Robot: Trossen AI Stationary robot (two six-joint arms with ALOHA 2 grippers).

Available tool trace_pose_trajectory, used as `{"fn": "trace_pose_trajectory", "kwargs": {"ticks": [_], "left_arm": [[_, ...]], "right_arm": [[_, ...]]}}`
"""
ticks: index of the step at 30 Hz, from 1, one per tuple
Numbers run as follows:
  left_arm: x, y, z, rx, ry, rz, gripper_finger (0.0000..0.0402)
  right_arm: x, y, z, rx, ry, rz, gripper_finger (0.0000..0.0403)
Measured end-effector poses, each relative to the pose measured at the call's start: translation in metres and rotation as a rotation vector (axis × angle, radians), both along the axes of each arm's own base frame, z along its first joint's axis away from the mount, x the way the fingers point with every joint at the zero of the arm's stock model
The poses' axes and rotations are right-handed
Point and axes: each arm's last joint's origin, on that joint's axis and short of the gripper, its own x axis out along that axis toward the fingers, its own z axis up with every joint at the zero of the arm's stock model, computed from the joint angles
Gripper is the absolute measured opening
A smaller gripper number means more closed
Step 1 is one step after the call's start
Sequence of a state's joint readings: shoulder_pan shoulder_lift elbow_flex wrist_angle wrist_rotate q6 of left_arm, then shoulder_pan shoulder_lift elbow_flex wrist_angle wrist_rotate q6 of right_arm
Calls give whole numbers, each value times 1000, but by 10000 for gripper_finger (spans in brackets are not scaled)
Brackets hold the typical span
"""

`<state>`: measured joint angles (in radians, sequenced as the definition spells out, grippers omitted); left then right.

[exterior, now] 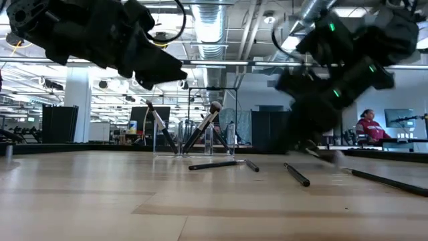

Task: Put items in baskets/containers
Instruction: Put the black highlighter brush into the transparent organizer

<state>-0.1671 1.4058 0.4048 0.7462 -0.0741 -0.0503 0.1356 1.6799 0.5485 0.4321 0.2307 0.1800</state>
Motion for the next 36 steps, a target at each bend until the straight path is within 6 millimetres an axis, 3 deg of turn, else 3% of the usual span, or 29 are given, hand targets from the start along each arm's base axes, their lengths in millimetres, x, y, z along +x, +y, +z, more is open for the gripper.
{"fn": "trace_pose_trajectory", "kwargs": {"ticks": [8,14,18,26,36], "left_arm": [[30,-9,-33,66,87,5,195],[47,-7,-46,208,119,101,195],[46,-7,-47,223,123,92,195],[46,-6,-57,197,161,1,195],[45,-3,-61,186,186,2,174]], "right_arm": [[25,7,26,33,-93,45,39],[39,12,21,47,-87,69,47],[48,15,8,62,-39,120,37],[78,20,11,30,-66,203,50],[83,21,12,27,-45,202,46]]}}
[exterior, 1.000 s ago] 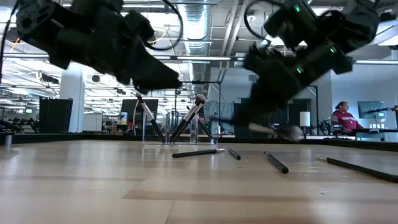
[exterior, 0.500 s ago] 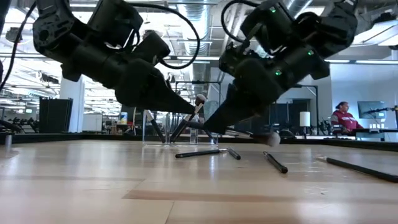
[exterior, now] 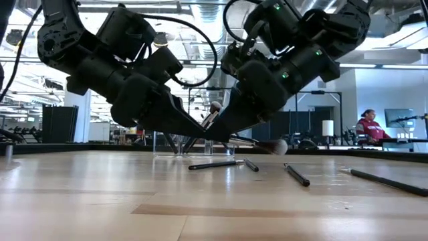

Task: Put items in baskets/containers
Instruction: Put the black highlighter brush into the transparent organizer

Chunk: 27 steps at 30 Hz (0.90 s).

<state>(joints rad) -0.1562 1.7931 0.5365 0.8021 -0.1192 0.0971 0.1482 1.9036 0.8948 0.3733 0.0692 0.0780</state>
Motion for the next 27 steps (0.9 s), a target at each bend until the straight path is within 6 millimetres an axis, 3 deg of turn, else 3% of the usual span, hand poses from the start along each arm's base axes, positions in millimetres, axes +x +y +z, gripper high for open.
{"fn": "trace_pose_trajectory", "kwargs": {"ticks": [12,23,25,27], "left_arm": [[0,3,-1,-46,17,-70,37],[1,4,2,-69,4,-63,37],[0,2,4,-66,1,-64,36],[-1,1,7,-58,-1,-54,36]], "right_arm": [[0,0,0,-1,-4,-12,44],[-1,-1,7,-15,-6,-36,74],[-2,-1,19,-35,5,-48,81],[0,-2,45,-54,-37,-80,89]]}}
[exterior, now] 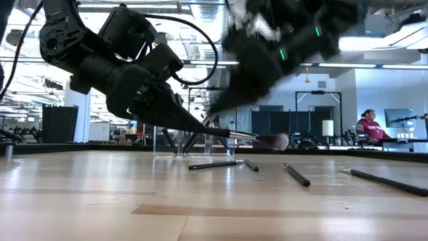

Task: Put items in baskets/containers
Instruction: Put the black highlighter brush into the transparent organizer

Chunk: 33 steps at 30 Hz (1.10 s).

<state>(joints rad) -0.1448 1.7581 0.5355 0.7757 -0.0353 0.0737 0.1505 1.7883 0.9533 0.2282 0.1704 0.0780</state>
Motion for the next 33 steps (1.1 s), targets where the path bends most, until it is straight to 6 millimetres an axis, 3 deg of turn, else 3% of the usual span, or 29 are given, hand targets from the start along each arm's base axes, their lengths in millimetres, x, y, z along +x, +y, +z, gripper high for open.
{"fn": "trace_pose_trajectory", "kwargs": {"ticks": [4,9,13,15,17,20,24,29,33], "left_arm": [[-5,0,24,45,-77,54,38],[-24,-5,61,267,-108,155,37],[-44,-15,93,520,-164,244,37],[-53,-19,106,635,-189,282,39],[-57,-20,114,730,-188,333,39],[-60,-15,116,824,-138,442,37],[-59,-13,116,830,-132,475,37],[-60,-14,119,817,-154,517,37],[-61,-17,121,806,-176,510,37]], "right_arm": [[-11,-1,47,-65,-24,-42,102],[-44,6,125,-121,-201,-58,109],[-74,9,150,-107,-268,-166,109],[-80,9,149,-55,-319,-243,109],[-81,8,131,-29,-323,-298,109],[-68,2,98,-11,-359,-337,109],[-41,-17,71,6,-392,-331,109],[-13,-43,57,150,-517,-279,108],[-2,-57,55,191,-639,-234,108]]}}
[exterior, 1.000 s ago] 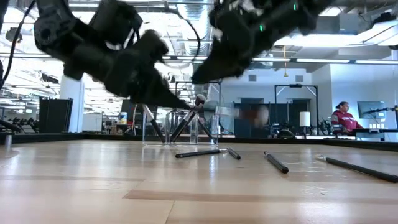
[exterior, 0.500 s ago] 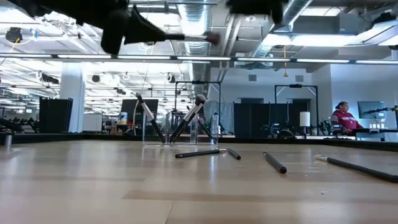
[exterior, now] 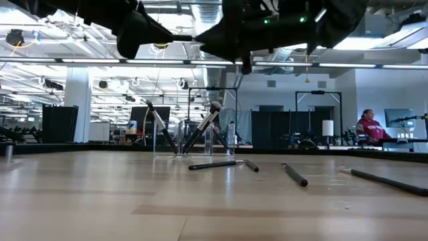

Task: Put items in baskets/containers
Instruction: Put the black highlighter brush into the transparent organizer

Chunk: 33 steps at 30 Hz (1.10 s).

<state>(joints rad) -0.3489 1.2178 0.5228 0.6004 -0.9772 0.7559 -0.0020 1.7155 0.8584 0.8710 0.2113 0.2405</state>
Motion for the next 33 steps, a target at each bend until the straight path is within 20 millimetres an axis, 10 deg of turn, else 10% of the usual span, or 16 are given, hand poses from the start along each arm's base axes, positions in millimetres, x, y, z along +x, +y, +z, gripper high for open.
{"fn": "trace_pose_trajectory", "kwargs": {"ticks": [33], "left_arm": [[1,-1,2,-39,-41,-58,40]], "right_arm": [[3,-10,5,38,-164,44,104]]}}
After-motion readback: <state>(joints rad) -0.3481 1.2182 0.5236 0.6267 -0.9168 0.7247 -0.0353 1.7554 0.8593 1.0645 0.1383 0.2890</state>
